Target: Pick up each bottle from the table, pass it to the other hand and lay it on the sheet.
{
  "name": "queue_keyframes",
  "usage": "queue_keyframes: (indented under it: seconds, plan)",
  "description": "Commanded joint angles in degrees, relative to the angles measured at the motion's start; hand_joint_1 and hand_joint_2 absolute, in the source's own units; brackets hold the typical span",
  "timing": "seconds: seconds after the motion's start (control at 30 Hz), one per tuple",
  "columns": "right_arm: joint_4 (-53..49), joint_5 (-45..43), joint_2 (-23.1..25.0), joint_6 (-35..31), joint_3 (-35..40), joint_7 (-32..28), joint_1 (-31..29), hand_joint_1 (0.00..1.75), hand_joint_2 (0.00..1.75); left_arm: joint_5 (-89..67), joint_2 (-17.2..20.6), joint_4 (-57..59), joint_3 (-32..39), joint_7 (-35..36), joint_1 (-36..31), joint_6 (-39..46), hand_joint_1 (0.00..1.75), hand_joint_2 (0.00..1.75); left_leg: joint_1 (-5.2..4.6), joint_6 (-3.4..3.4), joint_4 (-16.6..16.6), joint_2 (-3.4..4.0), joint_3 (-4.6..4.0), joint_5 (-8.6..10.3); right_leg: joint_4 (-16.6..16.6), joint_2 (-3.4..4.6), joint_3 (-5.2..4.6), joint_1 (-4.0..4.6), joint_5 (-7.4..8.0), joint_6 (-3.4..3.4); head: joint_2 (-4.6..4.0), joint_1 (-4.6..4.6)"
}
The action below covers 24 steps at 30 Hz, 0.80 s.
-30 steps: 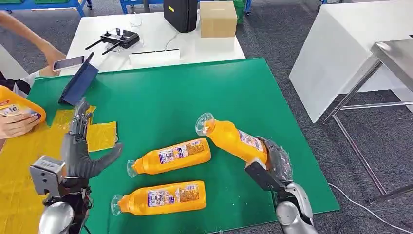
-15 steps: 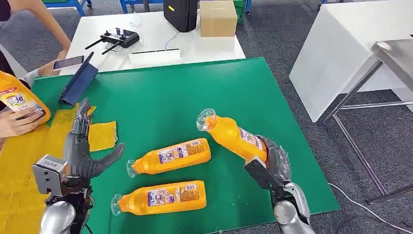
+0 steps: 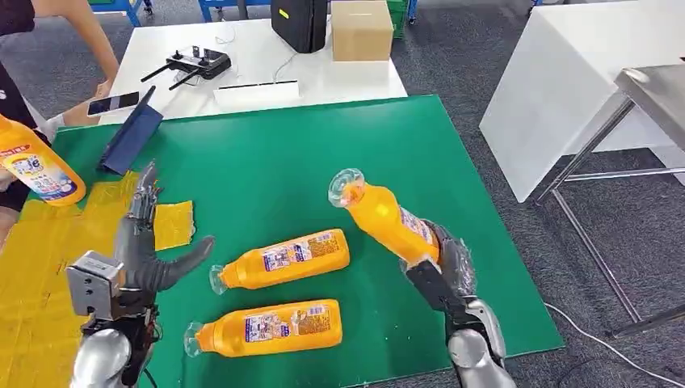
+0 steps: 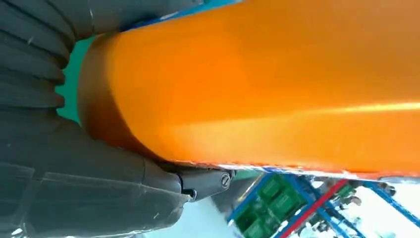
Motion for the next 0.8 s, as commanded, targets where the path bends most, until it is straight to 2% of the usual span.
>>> queue_keyframes:
  seconds: [0.03,0.07,0.1,0.13,0.2,0.43,0.57,0.8]
  plan:
    - [8.7,-1.4,5.2,3.5,14.9,-2.0,-8.3,1.75,1.75,1.9,-0.9,9.1,-5.3,0.9,-8.6,-0.9,0.00,1.75,0.09,-0.13,0.0,-0.01,0.03,0.03,0.0,0.19,0.01,0.07,0.06,-0.08,0.00,0.02]
    - [9.7,-1.4,5.2,3.4,16.3,-1.9,-9.1,1.75,1.75,2.4,-0.9,9.7,-5.6,0.9,-9.1,-1.2,0.00,1.75,0.07,-0.11,0.0,0.03,0.02,0.04,0.0,0.17,-0.01,0.06,0.05,-0.06,0.00,0.02]
    - [10.6,-1.3,5.8,2.6,19.3,-5.8,-11.0,1.75,1.75,7.0,-1.2,11.1,-6.2,1.1,-10.3,-4.1,0.00,1.75,0.11,-0.16,0.0,-0.01,0.04,0.04,0.0,0.21,0.00,0.08,0.06,-0.09,0.02,0.02]
    - [12.7,-1.4,8.0,0.7,21.9,-4.3,-13.4,1.75,1.75,8.0,-1.2,14.2,-7.0,0.6,-12.5,-4.1,0.00,1.75,0.08,-0.15,0.0,-0.01,0.02,0.07,0.1,0.14,-0.01,0.06,0.05,-0.06,0.00,0.04]
    - [13.2,-2.1,8.5,-0.5,23.8,-2.6,-14.8,1.75,1.75,8.8,-1.3,16.0,-7.6,0.0,-13.7,-3.7,0.00,1.75,0.11,-0.22,0.1,0.02,-0.01,0.08,0.2,0.27,-0.09,0.09,0.08,-0.11,0.00,0.02]
    - [12.5,-3.5,6.7,-1.0,24.7,-2.5,-14.6,1.75,1.75,9.2,-0.7,15.3,-8.0,-0.3,-13.2,-3.4,0.00,1.75,0.16,-0.23,0.0,-0.30,0.06,0.14,0.0,0.00,0.10,0.13,0.01,-0.07,0.00,0.02]
    - [12.5,-3.7,6.6,-1.1,24.9,-2.6,-14.6,1.75,1.75,9.2,-0.6,15.1,-8.0,-0.2,-13.1,-3.4,0.00,1.75,0.05,-0.15,0.0,-0.08,-0.03,0.13,0.1,0.05,-0.04,0.03,0.01,-0.03,0.00,0.02]
    - [13.0,-4.8,6.0,-2.1,26.0,-2.4,-15.4,1.75,1.75,10.2,-0.7,15.9,-8.4,-0.3,-13.7,-3.4,0.00,1.75,0.04,-0.17,0.0,-0.13,-0.08,0.14,0.1,0.00,-0.09,0.03,0.02,-0.04,0.00,0.02]
